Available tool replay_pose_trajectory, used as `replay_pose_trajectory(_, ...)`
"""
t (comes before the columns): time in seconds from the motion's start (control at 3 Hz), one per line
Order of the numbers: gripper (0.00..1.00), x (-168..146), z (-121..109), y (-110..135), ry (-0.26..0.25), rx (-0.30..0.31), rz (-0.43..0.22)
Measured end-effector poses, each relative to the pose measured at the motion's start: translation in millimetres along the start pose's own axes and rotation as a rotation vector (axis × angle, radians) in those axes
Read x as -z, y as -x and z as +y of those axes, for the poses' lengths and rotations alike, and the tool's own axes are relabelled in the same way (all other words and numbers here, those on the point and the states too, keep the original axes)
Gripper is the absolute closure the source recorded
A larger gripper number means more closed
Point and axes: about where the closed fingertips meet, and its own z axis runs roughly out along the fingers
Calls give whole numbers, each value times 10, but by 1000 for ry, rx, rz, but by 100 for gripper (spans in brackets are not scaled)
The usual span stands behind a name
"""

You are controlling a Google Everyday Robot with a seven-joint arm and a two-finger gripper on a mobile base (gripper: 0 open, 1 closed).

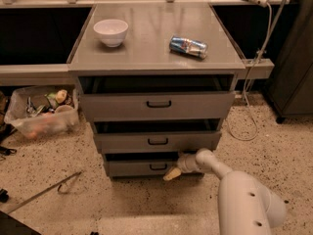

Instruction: Open bottom drawer

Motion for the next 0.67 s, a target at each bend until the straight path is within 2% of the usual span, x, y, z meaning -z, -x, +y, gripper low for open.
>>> replay_pose_trajectory(0.33,0,149,145,-154,100,-20,74)
replay_pose_trajectory(0.67,0,514,513,-245,230,-71,111)
